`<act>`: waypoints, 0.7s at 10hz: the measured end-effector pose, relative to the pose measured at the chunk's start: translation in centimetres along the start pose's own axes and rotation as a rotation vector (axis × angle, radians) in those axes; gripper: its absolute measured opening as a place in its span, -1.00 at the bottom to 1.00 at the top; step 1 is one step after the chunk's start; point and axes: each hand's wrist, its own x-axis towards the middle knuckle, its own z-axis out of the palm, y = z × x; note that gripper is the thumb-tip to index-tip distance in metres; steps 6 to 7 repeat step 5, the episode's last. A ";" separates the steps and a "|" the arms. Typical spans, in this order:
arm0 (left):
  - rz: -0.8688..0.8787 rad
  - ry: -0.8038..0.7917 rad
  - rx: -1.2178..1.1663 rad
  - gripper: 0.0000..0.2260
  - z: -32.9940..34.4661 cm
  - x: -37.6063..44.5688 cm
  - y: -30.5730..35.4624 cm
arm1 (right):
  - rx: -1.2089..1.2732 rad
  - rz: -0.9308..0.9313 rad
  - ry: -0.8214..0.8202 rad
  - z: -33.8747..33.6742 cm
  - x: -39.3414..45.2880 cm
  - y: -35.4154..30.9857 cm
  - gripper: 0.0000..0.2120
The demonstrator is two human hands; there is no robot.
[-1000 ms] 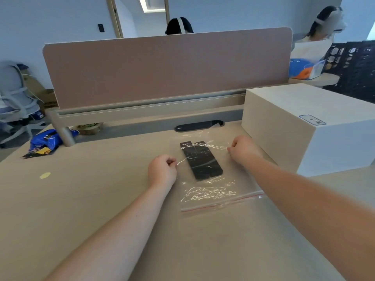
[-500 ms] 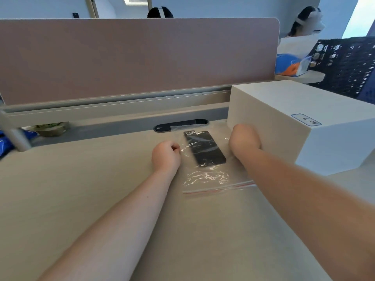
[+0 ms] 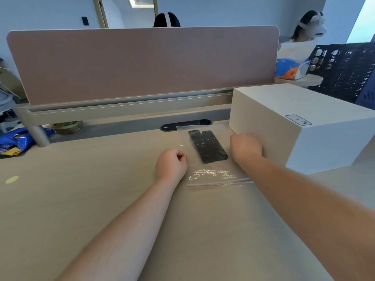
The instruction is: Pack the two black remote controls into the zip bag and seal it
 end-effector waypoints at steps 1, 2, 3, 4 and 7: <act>0.017 -0.014 0.001 -0.89 -1.0 -2.3 0.1 | 0.019 -0.041 0.001 -0.2 -1.5 0.1 -0.70; 0.002 0.001 0.011 -0.89 -2.2 -4.7 -0.2 | 0.033 -0.058 -0.005 -0.4 -3.6 0.1 -0.70; -0.012 0.028 0.020 -0.89 -3.7 -7.2 -0.7 | 0.063 -0.058 -0.018 -0.8 -6.2 0.6 -0.69; -0.012 0.033 0.046 -0.88 -4.9 -9.3 -1.1 | 0.104 -0.056 -0.056 -0.9 -9.1 1.1 -0.74; -0.001 0.037 0.054 -0.88 -5.8 -11.3 -1.5 | 0.190 -0.077 -0.010 -1.0 -13.6 2.8 -0.80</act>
